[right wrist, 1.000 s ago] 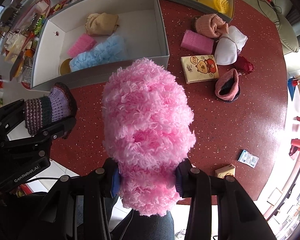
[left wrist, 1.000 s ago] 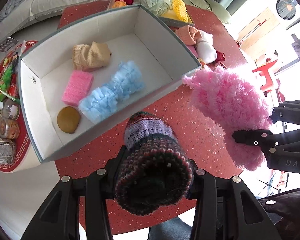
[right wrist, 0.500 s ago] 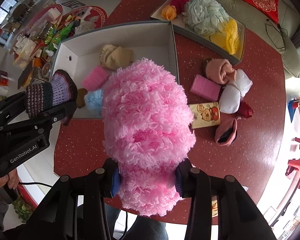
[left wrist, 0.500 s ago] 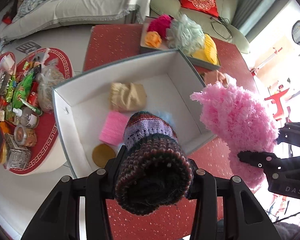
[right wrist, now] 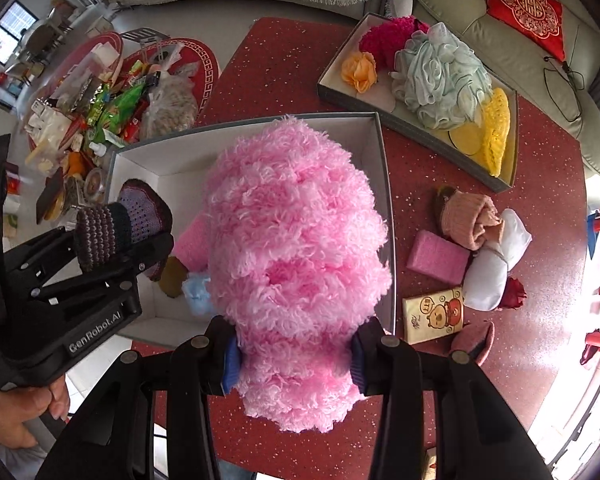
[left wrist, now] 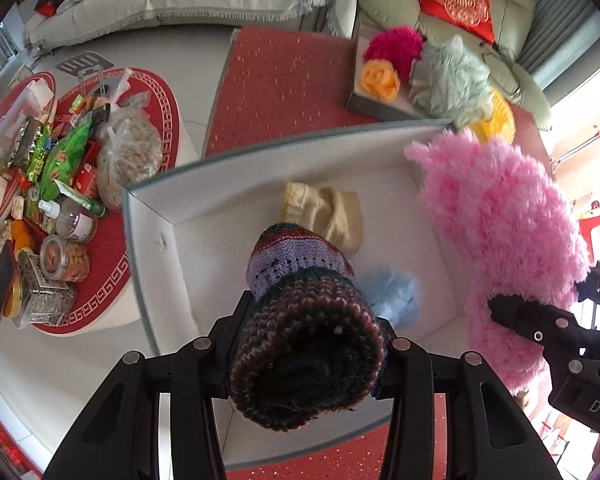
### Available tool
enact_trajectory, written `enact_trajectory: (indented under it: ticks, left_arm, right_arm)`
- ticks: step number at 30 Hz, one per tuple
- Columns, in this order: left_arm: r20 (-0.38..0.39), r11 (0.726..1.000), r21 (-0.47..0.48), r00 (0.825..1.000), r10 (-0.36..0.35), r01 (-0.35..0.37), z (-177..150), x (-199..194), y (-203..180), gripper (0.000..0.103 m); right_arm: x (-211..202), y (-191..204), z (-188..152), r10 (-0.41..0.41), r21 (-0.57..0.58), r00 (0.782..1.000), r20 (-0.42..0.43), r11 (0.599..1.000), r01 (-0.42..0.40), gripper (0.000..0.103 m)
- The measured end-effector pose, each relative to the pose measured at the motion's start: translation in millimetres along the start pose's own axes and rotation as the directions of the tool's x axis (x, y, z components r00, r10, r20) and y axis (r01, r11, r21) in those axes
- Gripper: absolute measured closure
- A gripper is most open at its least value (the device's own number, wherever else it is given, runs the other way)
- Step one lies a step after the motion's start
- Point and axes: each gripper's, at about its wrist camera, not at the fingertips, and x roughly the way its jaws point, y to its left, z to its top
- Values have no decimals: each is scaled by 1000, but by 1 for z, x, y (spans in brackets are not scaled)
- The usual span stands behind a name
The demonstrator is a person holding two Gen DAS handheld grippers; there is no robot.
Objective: Organize soft objects
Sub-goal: 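Carry the knit hat and pink fluffy toy over the white box with both tools, then open the left tool dropping the hat while the right tool releases the pink toy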
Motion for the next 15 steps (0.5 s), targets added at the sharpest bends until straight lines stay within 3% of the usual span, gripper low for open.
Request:
enact_trajectory:
  ticks: [8,15]
  left_arm:
    - [-157,1000,2,987,14,-13,-39,47,-1,56]
    - [-190,1000,8,982,21,-20,-82,48,0,56]
  right_arm:
    - [60,14,-11,-10,-27,993,-115,1000,7,58]
    - [74,34,-42,20,-82,983,-185,996,-36,58]
